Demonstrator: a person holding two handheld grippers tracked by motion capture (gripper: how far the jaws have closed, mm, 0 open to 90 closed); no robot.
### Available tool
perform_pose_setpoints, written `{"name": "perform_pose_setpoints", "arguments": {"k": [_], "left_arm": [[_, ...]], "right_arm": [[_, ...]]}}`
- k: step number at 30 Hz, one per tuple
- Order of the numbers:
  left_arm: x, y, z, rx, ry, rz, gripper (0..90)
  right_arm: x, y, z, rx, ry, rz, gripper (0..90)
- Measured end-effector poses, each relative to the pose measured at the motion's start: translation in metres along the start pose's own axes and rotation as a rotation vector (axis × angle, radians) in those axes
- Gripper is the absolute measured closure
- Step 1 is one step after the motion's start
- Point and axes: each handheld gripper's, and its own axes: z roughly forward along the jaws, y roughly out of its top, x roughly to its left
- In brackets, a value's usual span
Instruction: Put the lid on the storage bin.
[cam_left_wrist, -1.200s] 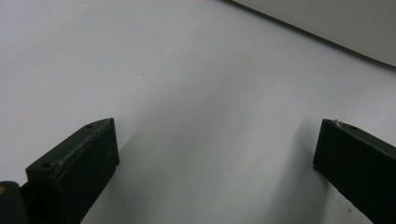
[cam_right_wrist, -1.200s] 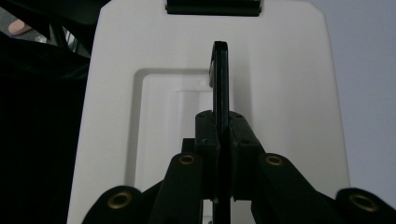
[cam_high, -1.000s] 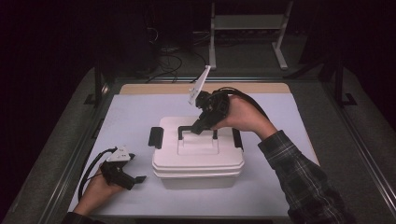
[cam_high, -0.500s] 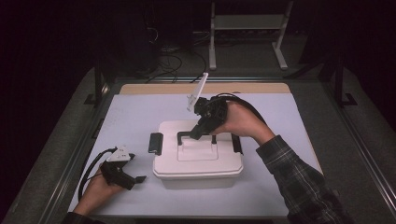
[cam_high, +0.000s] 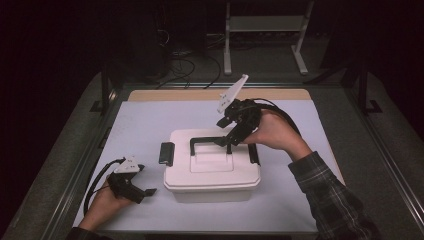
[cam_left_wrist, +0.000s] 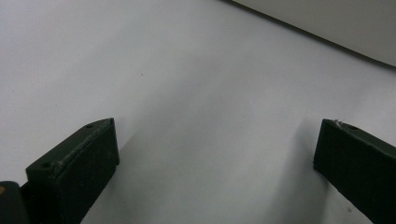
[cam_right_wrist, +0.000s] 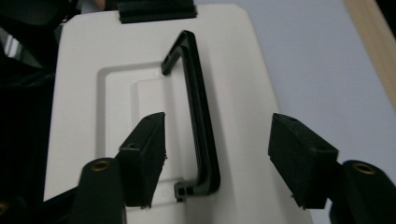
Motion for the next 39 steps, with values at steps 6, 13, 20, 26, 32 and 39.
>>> {"name": "perform_pose_setpoints", "arguments": {"k": [6,13,20,26,32,39], "left_arm": [[0.0,0.0,0.0,0.0,0.0,0.0,0.0],[0.0,0.0,0.0,-0.001,0.0,-0.001,0.0],[0.0,0.0,0.0,-0.001,0.0,-0.001,0.0],[0.0,0.0,0.0,-0.001,0.001,0.001,0.0],[0.0,0.0,0.0,-0.001,0.001,0.001,0.0],[0.0,0.0,0.0,-0.002,0.002,0.001,0.0]], "right_arm": [[0.001,-0.025,-0.016,-0.034,-0.087,0.073,21.4],[0.002,-0.056,-0.03,-0.066,-0.154,0.151,13.7],[0.004,-0.084,-0.044,-0.112,-0.217,0.222,10.1],[0.011,-0.11,-0.046,-0.134,-0.297,0.28,8.1],[0.017,-0.136,-0.045,-0.161,-0.359,0.353,8.0],[0.024,-0.167,-0.03,-0.164,-0.414,0.423,8.0]]}}
